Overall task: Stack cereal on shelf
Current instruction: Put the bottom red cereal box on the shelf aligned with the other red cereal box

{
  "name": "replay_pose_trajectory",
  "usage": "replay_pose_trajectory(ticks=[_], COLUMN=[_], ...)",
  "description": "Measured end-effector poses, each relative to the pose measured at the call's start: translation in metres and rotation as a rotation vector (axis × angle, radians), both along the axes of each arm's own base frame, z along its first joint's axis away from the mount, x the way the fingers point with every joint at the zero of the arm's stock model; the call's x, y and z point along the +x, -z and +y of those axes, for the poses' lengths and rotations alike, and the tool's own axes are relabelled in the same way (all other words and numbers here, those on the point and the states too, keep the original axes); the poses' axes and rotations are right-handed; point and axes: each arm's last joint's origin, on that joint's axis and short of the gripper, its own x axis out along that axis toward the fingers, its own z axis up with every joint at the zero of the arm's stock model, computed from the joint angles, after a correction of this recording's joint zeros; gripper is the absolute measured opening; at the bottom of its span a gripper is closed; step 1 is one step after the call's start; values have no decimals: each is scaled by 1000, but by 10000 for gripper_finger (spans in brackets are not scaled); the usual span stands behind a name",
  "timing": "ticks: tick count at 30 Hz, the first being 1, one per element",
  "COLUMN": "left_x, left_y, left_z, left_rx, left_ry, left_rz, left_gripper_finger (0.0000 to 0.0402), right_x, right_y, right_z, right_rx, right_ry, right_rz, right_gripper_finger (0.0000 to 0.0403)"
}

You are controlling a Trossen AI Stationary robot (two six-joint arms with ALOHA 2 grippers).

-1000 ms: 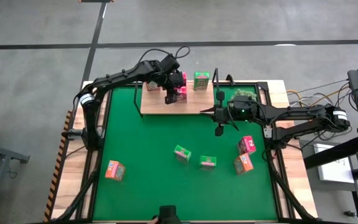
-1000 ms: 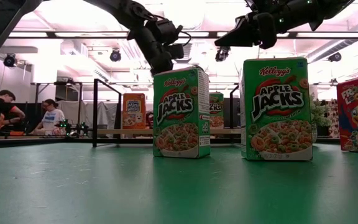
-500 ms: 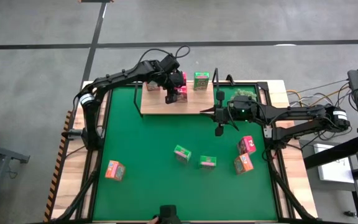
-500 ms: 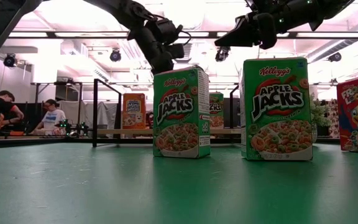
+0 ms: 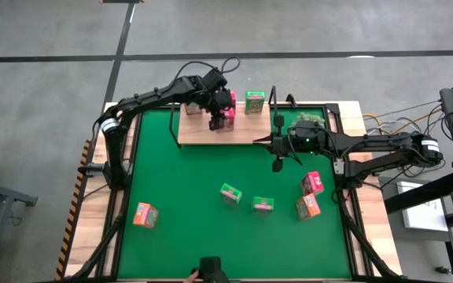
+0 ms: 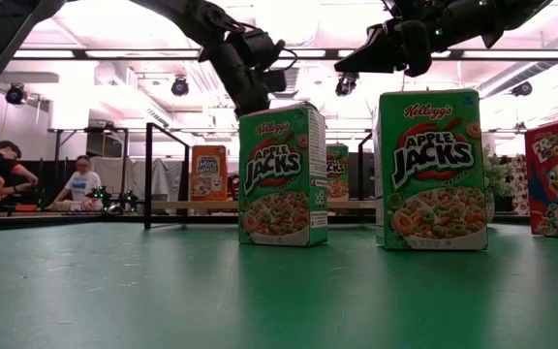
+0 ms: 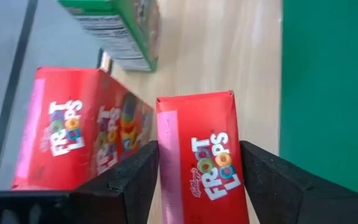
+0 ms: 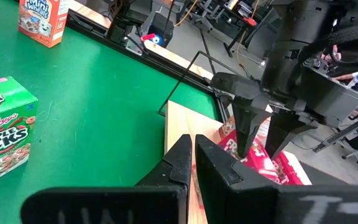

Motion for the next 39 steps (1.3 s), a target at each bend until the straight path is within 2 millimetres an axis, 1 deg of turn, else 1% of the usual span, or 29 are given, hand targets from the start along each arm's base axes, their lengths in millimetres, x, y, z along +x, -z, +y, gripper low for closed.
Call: replay_pose_trajectory(ticks=[7,11,14,17,21,24,27,30,35,39], left_x=[0,1,2,5,7,8,7,2,-15,-34], left_y=[-1,-7,-14,-27,-46,-56,-57,-51,-42,-38], left_z=[1,0,-4,-12,-25,-37,-45,-48,-55,-62], left_rx=[7,12,11,5,4,15,32,48,54,117], left_ry=[2,4,15,29,40,65,78,67,63,25], left_rz=[-6,-16,-13,-12,-38,-63,-52,-20,-13,-29], left_gripper_finger=[215,215,215,215,215,214,205,189,151,119], right_x=[0,0,0,0,0,0,0,0,0,0], right_y=[0,0,0,0,-1,-1,-1,-1,-1,-2], right_z=[0,0,0,0,0,0,0,0,0,0], right_rx=[0,0,-4,-8,-14,-16,-17,-20,-34,-43], right_ry=[0,0,-1,-2,-3,-4,-4,-4,-7,-9], right_rz=[0,0,0,1,-5,-6,-6,-6,-5,-10], right_gripper_finger=[13,13,13,13,13,13,13,13,13,13])
